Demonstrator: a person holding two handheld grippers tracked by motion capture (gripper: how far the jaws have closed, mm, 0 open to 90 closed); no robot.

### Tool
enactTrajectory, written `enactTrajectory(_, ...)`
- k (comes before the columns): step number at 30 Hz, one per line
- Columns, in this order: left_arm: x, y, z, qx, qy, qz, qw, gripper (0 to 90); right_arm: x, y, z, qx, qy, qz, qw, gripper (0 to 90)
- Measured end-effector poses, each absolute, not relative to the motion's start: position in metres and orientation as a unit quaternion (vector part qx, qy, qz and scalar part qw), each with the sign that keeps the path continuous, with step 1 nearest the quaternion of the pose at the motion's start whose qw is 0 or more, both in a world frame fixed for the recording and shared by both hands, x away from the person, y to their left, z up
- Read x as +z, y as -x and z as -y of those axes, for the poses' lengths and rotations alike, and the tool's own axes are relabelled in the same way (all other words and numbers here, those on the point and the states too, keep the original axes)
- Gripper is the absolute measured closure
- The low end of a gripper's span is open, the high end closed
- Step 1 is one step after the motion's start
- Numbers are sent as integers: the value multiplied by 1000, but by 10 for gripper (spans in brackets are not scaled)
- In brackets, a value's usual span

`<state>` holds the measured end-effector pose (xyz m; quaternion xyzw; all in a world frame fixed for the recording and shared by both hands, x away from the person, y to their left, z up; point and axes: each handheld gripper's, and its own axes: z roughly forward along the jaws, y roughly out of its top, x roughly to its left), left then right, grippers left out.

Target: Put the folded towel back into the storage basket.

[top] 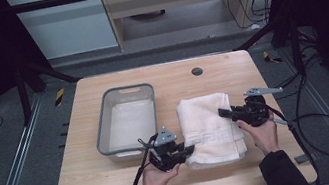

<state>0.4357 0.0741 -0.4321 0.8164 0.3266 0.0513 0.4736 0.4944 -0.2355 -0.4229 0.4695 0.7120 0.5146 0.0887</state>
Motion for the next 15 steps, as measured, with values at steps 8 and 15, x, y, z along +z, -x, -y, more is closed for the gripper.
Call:
enactTrajectory(8, -421, -433, -78, 60, -811, -322, 485, 733, -413, -492, 236, 529, -461, -706, 96, 690)
enactTrajectory(15, -414, -433, -82, 66, -807, -321, 492, 732, -404, -492, 232, 536, -453, -705, 104, 690)
